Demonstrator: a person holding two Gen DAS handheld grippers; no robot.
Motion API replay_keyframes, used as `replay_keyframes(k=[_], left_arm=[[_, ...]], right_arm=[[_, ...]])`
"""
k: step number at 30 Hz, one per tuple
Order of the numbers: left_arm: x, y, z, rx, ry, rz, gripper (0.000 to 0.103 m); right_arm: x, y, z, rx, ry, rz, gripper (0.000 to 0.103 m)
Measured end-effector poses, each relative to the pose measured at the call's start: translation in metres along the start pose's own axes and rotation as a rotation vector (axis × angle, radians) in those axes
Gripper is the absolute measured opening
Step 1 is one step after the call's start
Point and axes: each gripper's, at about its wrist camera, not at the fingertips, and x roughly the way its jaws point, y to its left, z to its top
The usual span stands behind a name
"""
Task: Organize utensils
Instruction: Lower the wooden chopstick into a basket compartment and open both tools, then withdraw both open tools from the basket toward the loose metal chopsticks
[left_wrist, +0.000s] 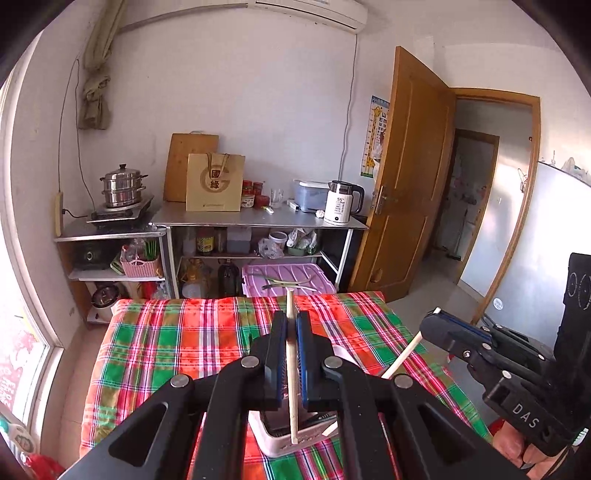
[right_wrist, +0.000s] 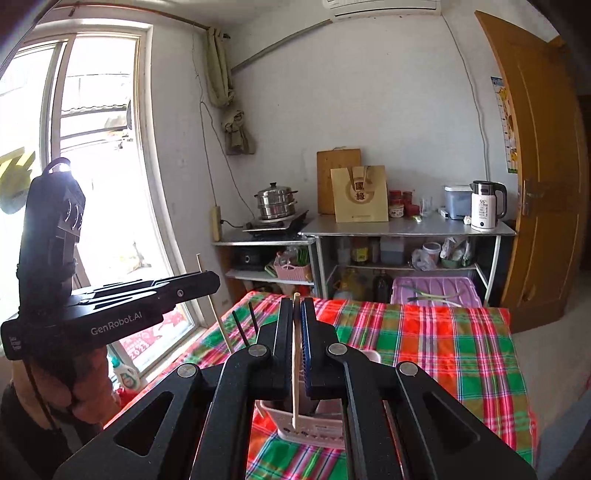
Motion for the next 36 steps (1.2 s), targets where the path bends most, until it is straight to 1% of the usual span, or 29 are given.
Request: replay_keyframes(k=[5,11,21,25,29,32,36], left_arm=[[0.022,0.003,0.001,0.009,-0.004,0.016,0.005],[0.042,0.004,-0.017,0.006,0.012,0.003,0.005],[0.065,0.006,-0.055,0.01,0.098,-0.021,0.005],[0.071,0.005,-0.067,0.008,0.136,-0.026,0.005],[0.068,0.009,-0.072,-0.009,0.133,-0.036,0.005],[0.063,0.008,-0.074,-0.005,0.134,-0.031,0.006],[0.052,0.007,-0.076,-0.003,0.121,-0.025,0.006]], right_arm=[[0.015,-0.001,0.0,-0.005,-0.013,-0.013,0.004],[0.033,-0.003,-0.016,-0.017,0.022,-0.026,0.004],[0.05,-0.006,-0.047,-0.021,0.134,-0.026,0.004],[0.048,-0.007,-0.049,-0.021,0.141,-0.033,0.004],[0.045,-0.008,-0.049,-0.017,0.152,-0.038,0.005],[0.037,-0.007,-0.047,-0.017,0.144,-0.027,0.012],[0.023,-0.005,-0.045,-0.022,0.125,-0.024,0.013]])
